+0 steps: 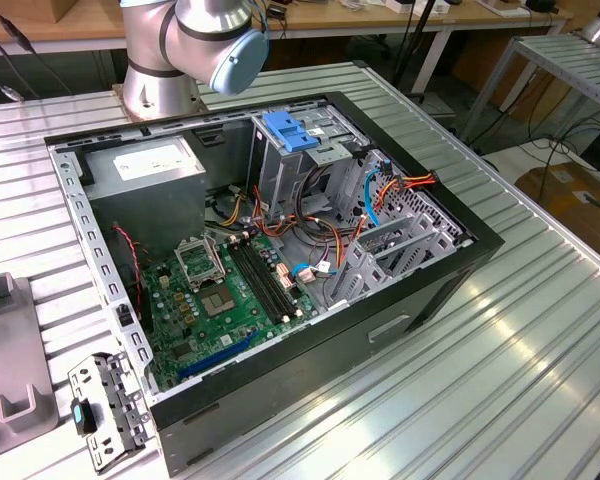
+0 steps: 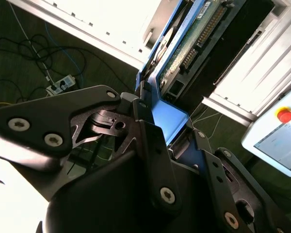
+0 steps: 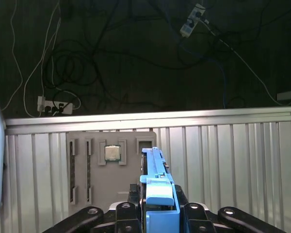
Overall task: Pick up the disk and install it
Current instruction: 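Pick up the disk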
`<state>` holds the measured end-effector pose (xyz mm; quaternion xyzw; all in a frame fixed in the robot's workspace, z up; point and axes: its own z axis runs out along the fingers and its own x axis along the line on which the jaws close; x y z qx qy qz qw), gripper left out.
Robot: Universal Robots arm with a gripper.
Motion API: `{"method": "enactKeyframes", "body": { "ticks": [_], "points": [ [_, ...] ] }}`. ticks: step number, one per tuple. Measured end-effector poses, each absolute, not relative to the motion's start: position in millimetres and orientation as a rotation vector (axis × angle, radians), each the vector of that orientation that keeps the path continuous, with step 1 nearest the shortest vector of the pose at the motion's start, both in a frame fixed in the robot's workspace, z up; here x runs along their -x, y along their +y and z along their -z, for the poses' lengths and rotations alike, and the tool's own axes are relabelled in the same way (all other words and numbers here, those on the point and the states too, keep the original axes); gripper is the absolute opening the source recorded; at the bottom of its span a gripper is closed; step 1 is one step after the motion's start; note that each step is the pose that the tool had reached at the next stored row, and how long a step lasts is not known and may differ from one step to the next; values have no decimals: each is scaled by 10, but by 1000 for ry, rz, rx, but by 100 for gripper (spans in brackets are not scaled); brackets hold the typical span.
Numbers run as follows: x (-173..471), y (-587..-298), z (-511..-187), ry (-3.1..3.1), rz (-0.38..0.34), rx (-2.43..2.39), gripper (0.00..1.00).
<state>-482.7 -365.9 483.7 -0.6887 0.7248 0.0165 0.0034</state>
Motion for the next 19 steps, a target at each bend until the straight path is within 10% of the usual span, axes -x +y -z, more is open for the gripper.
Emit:
{"method": "enactKeyframes", "body": {
  "ticks": [19],
  "points": [
    [4829, -3658, -4998, 2271, -45, 2158, 37]
  ]
}}
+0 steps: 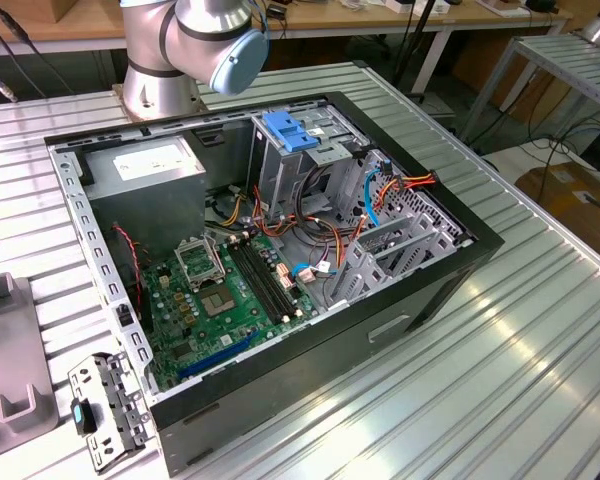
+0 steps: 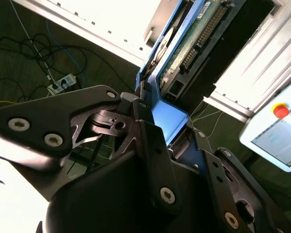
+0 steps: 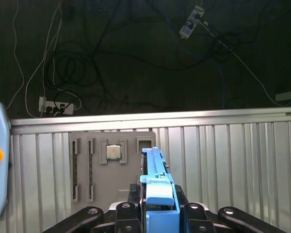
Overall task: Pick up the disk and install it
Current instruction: 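Pick up the disk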
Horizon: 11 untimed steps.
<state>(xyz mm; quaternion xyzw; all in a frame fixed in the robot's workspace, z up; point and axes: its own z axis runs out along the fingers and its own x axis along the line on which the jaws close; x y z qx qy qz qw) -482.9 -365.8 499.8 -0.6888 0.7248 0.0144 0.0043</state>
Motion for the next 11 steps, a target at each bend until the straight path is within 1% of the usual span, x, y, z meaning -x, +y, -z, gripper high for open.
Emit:
{"method": "enactKeyframes", "body": {
  "ticks": [3, 11],
  "points": [
    [4828, -3655, -4999, 2265, -30, 2153, 37],
    [4689, -3658, -4998, 2264, -29, 2152, 37]
  ]
}}
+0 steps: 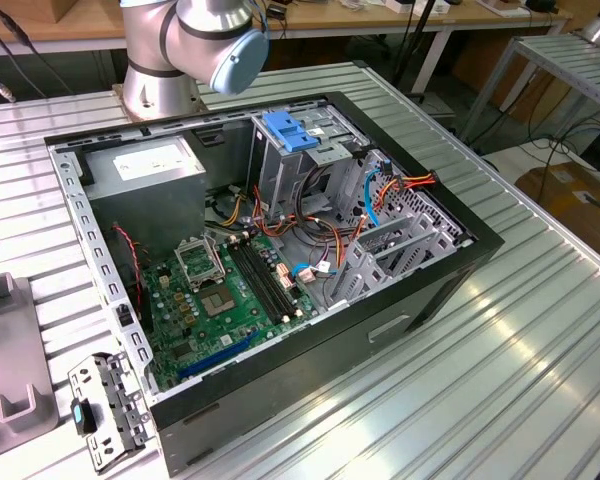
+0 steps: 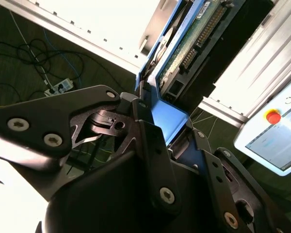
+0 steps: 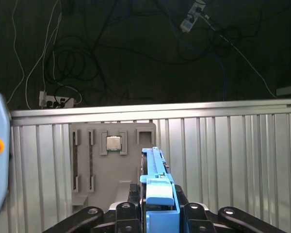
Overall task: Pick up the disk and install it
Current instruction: 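Pick up the disk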
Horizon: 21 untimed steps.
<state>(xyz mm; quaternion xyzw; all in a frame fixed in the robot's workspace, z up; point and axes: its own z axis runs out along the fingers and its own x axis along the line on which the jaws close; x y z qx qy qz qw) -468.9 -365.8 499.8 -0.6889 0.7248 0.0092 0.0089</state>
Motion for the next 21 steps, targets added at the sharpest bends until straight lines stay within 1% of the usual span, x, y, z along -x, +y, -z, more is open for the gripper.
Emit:
{"method": "enactKeyframes", "body": {
  "ticks": [21],
  "points": [
    [4306, -3658, -4999, 2264, -29, 2152, 37]
  ]
}}
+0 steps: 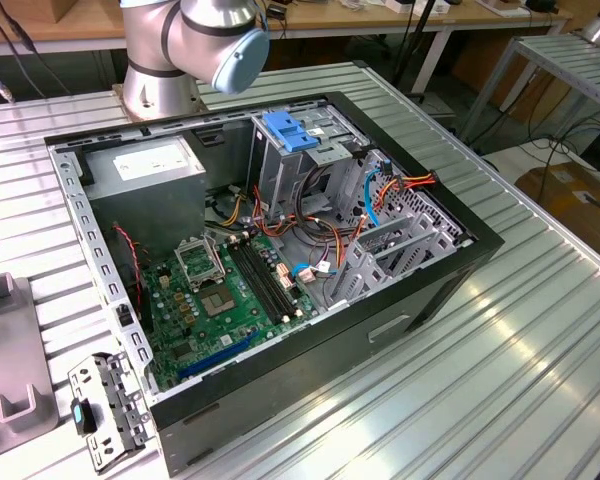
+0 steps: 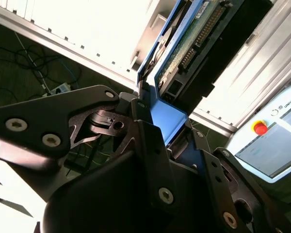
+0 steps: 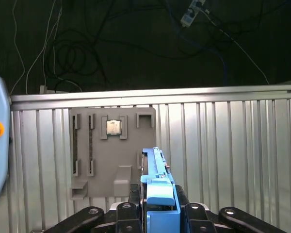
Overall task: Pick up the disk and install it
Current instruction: 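Pick up the disk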
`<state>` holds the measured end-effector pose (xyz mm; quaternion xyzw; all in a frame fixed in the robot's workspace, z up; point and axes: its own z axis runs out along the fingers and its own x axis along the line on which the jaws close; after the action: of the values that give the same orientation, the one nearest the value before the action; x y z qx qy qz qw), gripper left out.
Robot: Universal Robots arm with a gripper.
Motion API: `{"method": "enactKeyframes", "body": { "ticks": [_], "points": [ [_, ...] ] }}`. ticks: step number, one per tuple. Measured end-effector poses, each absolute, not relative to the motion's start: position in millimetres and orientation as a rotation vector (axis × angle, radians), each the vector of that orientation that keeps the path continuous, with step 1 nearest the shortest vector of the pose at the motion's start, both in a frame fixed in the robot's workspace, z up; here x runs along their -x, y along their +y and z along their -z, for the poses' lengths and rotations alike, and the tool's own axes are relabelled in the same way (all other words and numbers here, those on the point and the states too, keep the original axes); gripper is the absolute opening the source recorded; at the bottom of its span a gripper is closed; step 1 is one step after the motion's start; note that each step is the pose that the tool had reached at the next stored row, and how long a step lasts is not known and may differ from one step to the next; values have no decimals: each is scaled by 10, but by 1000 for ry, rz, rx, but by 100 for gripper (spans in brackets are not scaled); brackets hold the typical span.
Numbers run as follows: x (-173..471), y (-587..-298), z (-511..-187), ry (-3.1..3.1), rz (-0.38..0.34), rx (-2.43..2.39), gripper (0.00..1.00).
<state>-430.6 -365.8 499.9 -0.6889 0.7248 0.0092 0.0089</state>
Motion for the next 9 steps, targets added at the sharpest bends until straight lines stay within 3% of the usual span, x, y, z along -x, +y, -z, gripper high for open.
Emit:
{"method": "enactKeyframes", "body": {
  "ticks": [9],
  "points": [
    [4152, -3658, -4998, 2264, -29, 2152, 37]
  ]
}}
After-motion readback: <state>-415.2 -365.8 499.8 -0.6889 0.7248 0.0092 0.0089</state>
